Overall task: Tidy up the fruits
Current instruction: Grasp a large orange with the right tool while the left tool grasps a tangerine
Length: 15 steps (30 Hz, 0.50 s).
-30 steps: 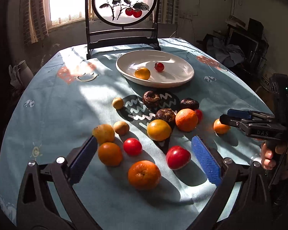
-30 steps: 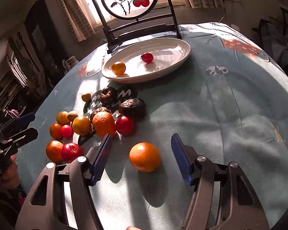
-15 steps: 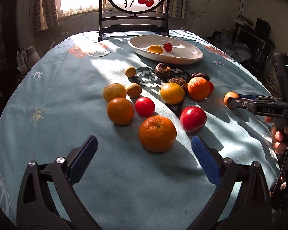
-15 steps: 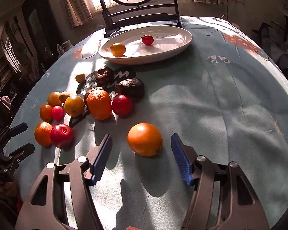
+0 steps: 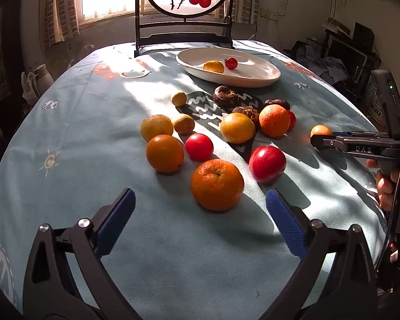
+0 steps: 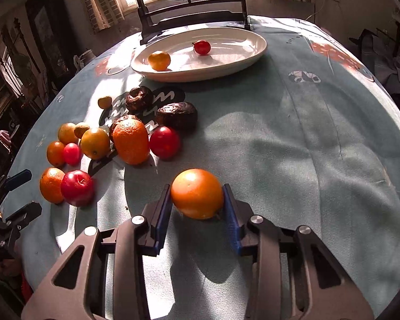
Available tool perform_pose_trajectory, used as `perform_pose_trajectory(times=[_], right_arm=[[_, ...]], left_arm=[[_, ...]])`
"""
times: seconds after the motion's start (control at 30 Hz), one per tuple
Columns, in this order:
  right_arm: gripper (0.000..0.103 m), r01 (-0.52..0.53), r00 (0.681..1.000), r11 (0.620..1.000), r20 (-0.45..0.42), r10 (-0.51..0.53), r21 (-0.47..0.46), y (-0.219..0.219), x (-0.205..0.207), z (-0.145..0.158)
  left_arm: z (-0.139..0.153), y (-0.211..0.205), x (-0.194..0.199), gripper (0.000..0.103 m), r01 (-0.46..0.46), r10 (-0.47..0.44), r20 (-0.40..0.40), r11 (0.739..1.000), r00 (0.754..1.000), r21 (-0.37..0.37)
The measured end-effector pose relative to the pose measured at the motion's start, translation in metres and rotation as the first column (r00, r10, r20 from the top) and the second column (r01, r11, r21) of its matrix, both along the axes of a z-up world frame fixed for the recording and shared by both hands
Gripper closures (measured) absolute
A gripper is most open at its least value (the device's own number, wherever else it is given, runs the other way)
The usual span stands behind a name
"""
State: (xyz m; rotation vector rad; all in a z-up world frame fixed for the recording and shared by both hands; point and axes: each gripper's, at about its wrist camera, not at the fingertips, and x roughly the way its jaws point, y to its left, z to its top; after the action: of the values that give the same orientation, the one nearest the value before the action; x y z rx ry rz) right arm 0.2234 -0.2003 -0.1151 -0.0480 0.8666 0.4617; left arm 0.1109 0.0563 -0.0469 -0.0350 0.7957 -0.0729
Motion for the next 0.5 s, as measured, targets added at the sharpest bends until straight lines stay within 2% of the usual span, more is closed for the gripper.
perform_pose_trajectory(times=[0.1,0.27,0.4,0.5], right_arm=[[0.066,-0.015,1.0,0.994,0.01,0.014,0.109,-0.013,-0.002,0.005],[0.066,0.001,0.999,0.968,-0.032,0.007,0.251,-0.033,0.004,0.005],[0.066,0.011,0.999,0.961,-0.054,0.004,0.278,-0.037,0.006,0.003],[0.066,0.007,0.999,0.96,-0.053,0.009,0.279,-0.036,0.004,0.004]], left_arm=[[-0.001,0.002,0.002,0.005,0.0,0.0,-0.003,1.0,1.0,-0.019],[-0.004,-0.005,0.01,0.027,0.022,-0.022,-0.032,1.0,0.999,-0.006],[-0.005,-0.012,0.015,0.03,0.032,-0.031,-0.037,0.999,0.999,0.022],[-0.008,-0.015,0.021,0.039,0.039,-0.037,-0.056,0.999,0.998,0.027]])
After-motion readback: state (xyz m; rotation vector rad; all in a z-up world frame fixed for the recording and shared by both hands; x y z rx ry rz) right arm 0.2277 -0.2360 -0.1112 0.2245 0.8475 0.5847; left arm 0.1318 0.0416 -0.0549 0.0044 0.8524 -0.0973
